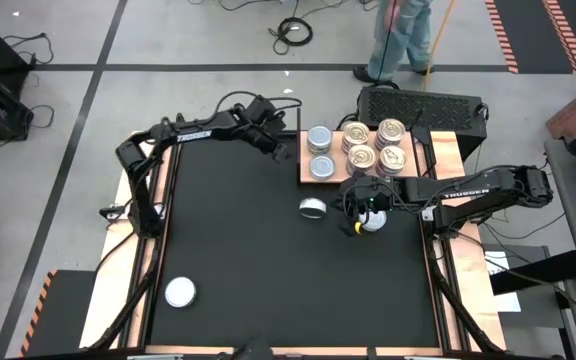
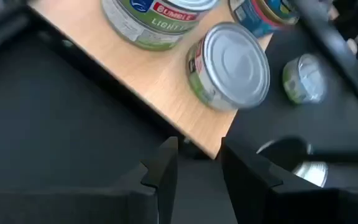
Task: Stack canned seafood by type on shelf
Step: Stack the green tuna can on top of the other green tuna can on the shelf
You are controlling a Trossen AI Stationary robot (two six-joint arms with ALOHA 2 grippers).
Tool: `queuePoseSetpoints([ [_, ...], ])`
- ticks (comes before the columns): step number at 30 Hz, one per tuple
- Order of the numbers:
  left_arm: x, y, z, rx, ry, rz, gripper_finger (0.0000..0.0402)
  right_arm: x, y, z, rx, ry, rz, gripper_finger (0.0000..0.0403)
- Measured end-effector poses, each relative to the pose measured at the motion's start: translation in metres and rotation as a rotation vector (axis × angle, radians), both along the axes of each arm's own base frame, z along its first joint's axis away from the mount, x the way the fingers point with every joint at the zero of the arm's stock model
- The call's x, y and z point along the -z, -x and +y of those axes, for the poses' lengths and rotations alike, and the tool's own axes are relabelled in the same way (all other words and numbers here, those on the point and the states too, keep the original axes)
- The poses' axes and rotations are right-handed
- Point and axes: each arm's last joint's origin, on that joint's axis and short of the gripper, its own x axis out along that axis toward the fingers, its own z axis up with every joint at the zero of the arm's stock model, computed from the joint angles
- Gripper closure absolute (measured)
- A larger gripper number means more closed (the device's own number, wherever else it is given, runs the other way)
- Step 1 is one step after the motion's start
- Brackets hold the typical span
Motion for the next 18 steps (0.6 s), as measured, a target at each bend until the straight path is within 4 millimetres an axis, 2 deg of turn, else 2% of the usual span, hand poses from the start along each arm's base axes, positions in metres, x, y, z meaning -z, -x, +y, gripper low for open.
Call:
queuePoseSetpoints([
  [3,-0.013,0.016,-0.01,0.037,-0.078,0.035,0.0278,0.0,0.0,0.0,0.0,0.0,0.002,0.0403],
  [6,-0.017,0.029,-0.028,0.113,-0.133,0.027,0.0278,0.0,0.0,0.0,-0.001,0.001,0.002,0.0403],
  [9,-0.018,0.041,-0.056,0.222,-0.176,-0.028,0.0278,0.0,0.0,0.0,0.005,-0.007,0.0,0.0403],
  [11,-0.01,0.046,-0.077,0.32,-0.227,-0.072,0.0278,0.0,0.0,0.002,0.002,-0.014,0.001,0.0403],
  [15,0.006,0.039,-0.115,0.443,-0.326,-0.171,0.0278,0.0,-0.001,0.011,-0.036,-0.032,-0.008,0.04],
  [18,0.011,0.033,-0.133,0.46,-0.375,-0.15,0.0278,0.001,-0.003,0.015,-0.019,0.005,-0.007,0.0378],
])
